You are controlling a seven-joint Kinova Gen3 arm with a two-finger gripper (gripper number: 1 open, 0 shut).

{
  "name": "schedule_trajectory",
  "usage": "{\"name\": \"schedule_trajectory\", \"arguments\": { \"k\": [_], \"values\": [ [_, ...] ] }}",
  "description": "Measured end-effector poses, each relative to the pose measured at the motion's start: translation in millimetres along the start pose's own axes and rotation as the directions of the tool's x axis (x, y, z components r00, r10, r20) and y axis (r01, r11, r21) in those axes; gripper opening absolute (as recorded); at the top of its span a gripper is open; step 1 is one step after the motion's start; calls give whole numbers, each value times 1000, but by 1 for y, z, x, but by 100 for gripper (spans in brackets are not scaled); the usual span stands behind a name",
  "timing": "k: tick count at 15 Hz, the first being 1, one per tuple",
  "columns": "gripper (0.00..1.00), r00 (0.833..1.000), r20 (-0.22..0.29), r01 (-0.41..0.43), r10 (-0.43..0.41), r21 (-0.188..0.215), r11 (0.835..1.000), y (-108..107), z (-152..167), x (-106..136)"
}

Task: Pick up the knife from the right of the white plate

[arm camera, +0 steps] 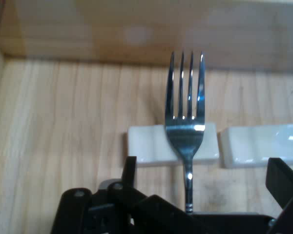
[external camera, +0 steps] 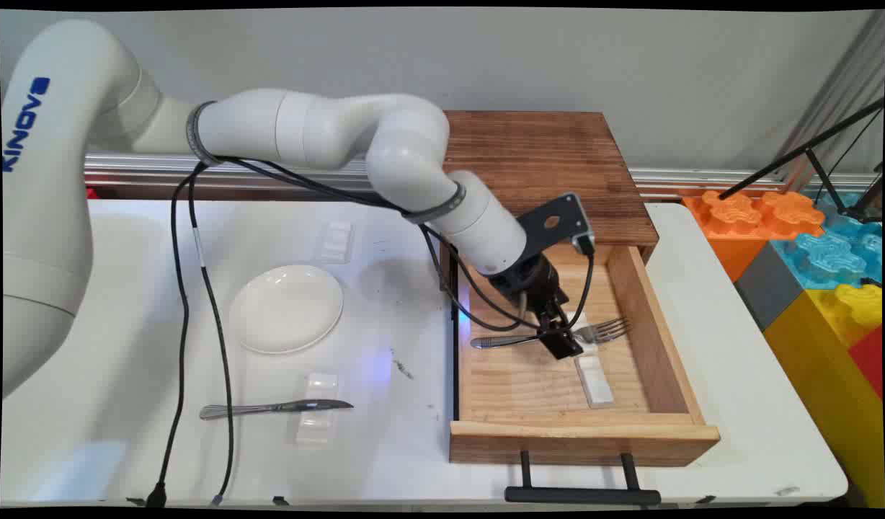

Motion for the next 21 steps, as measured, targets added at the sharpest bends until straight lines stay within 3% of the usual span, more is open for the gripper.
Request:
{"name": "schedule_trajectory", "arguments": {
  "k": [5,11,21],
  "values": [
    [100,999,-36,38,-38,0,999,6,-33,20],
    [100,996,-57,60,-61,-23,998,18,-79,21],
    [100,1000,-14,-12,10,-76,997,31,-176,-35]
  ]
}}
